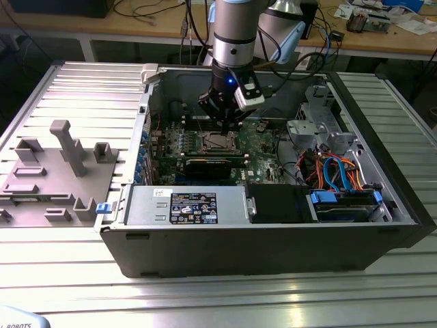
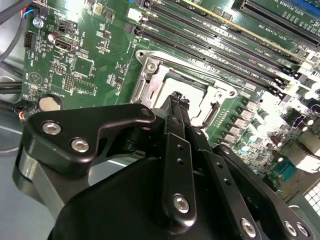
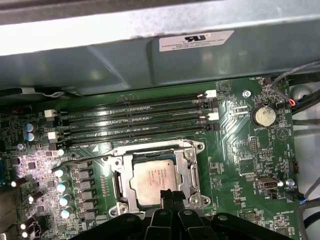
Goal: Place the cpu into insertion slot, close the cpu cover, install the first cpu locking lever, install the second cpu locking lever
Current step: 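Install the first cpu locking lever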
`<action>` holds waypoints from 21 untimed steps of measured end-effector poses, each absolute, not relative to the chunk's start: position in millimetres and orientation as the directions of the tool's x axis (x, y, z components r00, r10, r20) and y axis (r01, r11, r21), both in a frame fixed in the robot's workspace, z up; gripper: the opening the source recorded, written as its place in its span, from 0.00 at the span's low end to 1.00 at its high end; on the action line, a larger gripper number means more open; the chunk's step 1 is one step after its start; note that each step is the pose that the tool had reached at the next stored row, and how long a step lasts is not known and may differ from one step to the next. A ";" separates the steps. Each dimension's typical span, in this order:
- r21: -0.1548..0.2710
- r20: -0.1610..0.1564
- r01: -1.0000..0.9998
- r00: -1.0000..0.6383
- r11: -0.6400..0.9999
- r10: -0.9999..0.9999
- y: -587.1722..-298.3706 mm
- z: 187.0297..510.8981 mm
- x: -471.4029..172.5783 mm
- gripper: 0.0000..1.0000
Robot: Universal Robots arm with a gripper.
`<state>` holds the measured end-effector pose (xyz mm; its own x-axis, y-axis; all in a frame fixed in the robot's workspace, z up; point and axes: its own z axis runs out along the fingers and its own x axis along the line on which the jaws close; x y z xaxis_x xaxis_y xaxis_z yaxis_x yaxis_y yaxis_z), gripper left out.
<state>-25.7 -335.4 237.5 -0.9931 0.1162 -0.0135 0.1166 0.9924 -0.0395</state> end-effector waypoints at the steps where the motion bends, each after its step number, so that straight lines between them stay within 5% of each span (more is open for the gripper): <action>1: -0.040 -0.013 0.112 -0.994 0.993 0.111 -335.4 237.6 -25.7 0.11; 21: -0.040 -0.014 0.034 -0.999 0.999 0.033 -335.4 237.6 -25.7 0.11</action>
<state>-25.7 -335.4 237.6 -0.9994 0.0332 -0.0135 0.0338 0.9986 -0.0396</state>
